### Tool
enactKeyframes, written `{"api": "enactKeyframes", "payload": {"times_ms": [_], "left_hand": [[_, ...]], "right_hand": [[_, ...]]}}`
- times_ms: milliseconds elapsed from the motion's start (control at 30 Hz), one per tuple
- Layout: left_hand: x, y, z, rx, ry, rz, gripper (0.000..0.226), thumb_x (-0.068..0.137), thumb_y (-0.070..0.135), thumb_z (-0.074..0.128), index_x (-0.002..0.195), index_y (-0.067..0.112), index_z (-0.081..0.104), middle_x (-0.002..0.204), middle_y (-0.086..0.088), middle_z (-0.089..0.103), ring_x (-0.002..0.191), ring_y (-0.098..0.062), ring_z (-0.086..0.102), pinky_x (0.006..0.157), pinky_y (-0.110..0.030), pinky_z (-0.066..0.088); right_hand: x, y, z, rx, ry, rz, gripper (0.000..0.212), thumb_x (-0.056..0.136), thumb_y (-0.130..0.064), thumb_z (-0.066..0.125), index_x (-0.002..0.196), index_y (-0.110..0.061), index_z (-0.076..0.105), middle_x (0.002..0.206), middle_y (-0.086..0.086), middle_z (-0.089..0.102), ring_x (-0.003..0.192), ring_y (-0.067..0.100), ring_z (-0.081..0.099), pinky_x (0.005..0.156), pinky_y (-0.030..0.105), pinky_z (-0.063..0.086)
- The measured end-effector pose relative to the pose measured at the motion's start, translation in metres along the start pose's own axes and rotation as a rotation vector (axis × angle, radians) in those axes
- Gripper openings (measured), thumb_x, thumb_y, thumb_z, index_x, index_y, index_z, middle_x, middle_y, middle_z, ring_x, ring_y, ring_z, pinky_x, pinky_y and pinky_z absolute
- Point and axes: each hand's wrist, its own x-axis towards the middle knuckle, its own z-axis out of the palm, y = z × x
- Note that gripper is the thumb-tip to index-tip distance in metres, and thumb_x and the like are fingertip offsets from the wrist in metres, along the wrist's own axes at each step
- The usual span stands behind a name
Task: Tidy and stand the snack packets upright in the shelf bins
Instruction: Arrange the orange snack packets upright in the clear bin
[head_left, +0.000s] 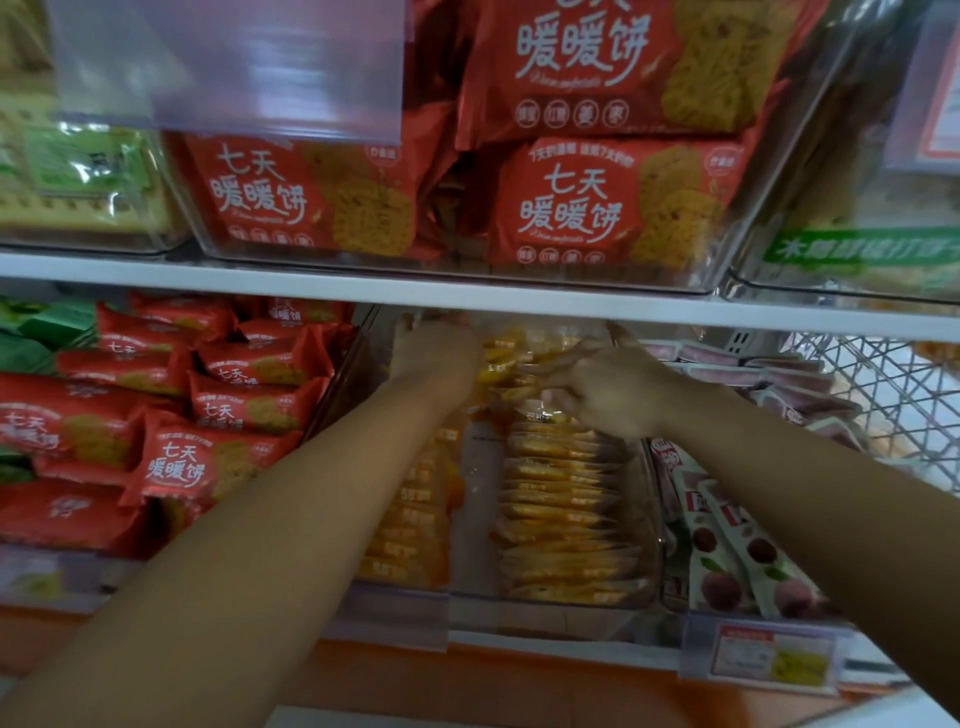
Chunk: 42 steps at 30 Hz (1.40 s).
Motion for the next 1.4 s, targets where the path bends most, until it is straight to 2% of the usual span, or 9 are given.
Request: {"api": "enactKeyframes", "payload": {"times_ms": [233,300,367,467,633,833,967,1100,1400], "left_hand": [[0.009,-0.020,0.002,-0.146,-0.132,-0.033,0.032,0.090,0.025,0.044,0.112,0.017,0.066,0.120,-0.005,0.063,0.113,-0.026,0.055,0.100,-0.045,0.041],[0.004,-0.026,-0.003,-0.274,-0.213,0.020,0.029,0.092,0.027,0.046,0.110,0.018,0.067,0.125,-0.006,0.059,0.113,-0.026,0.054,0.099,-0.044,0.042],[-0.010,-0.035,-0.011,-0.317,-0.233,0.072,0.028,0.094,0.031,0.047,0.114,0.022,0.064,0.135,-0.005,0.049,0.123,-0.026,0.046,0.104,-0.044,0.037],[-0.046,-0.046,-0.023,-0.323,-0.162,0.118,0.034,0.095,0.035,0.044,0.125,0.030,0.058,0.149,-0.005,0.032,0.134,-0.027,0.034,0.111,-0.045,0.027],[-0.113,-0.062,-0.028,-0.308,0.081,0.054,0.034,0.097,0.032,0.043,0.128,0.035,0.056,0.141,0.011,0.045,0.135,-0.018,0.035,0.114,-0.048,0.018],[-0.149,-0.062,-0.021,-0.294,0.068,0.027,0.070,0.081,0.053,0.009,0.132,0.034,0.053,0.141,0.012,0.047,0.142,-0.023,0.023,0.114,-0.052,0.008],[-0.148,-0.064,-0.018,-0.319,0.074,0.013,0.040,0.098,0.040,0.030,0.135,0.039,0.046,0.146,0.017,0.038,0.144,-0.017,0.012,0.115,-0.047,0.001],[-0.151,-0.070,-0.024,-0.422,0.100,0.014,0.032,0.098,0.032,0.042,0.127,0.040,0.055,0.136,0.018,0.049,0.141,-0.011,0.021,0.116,-0.044,0.002],[-0.184,-0.041,-0.031,-0.522,0.250,0.154,0.024,0.091,0.031,0.051,0.105,0.029,0.071,0.114,0.012,0.064,0.129,-0.015,0.044,0.114,-0.050,0.006]], "right_hand": [[-0.003,-0.005,-0.002,0.026,-0.007,0.045,0.039,0.099,-0.043,0.029,0.117,-0.029,0.061,0.138,-0.011,0.050,0.133,0.019,0.034,0.112,0.052,0.008],[-0.001,-0.008,-0.003,0.132,0.142,0.037,0.028,0.098,-0.036,0.037,0.103,-0.027,0.062,0.126,-0.002,0.059,0.123,0.024,0.047,0.110,0.046,0.024],[0.005,-0.013,-0.005,0.219,0.297,0.027,0.030,0.096,-0.030,0.045,0.121,-0.024,0.059,0.126,0.005,0.060,0.118,0.027,0.052,0.102,0.040,0.038],[0.025,-0.028,-0.007,0.183,0.278,0.060,0.042,0.093,-0.028,0.050,0.135,-0.025,0.047,0.132,0.009,0.055,0.119,0.030,0.051,0.099,0.040,0.042],[0.060,-0.043,0.002,0.039,0.274,0.160,0.026,0.085,-0.029,0.057,0.108,-0.021,0.067,0.115,0.010,0.063,0.106,0.030,0.058,0.093,0.037,0.048],[0.066,-0.047,0.006,0.131,0.458,0.242,0.019,0.087,-0.025,0.051,0.096,-0.020,0.067,0.104,0.010,0.066,0.098,0.031,0.060,0.082,0.031,0.048],[0.036,-0.057,0.000,0.153,0.698,0.250,0.025,0.095,-0.027,0.045,0.103,-0.015,0.066,0.098,0.016,0.067,0.091,0.037,0.061,0.076,0.036,0.047],[0.000,-0.070,-0.005,0.470,0.819,0.194,0.016,0.095,-0.016,0.048,0.097,-0.010,0.062,0.093,0.015,0.067,0.088,0.036,0.062,0.074,0.040,0.049],[-0.106,-0.094,-0.023,0.834,0.825,0.270,0.016,0.093,-0.019,0.053,0.082,-0.031,0.055,0.081,-0.009,0.066,0.076,0.003,0.062,0.070,0.032,0.051]]}}
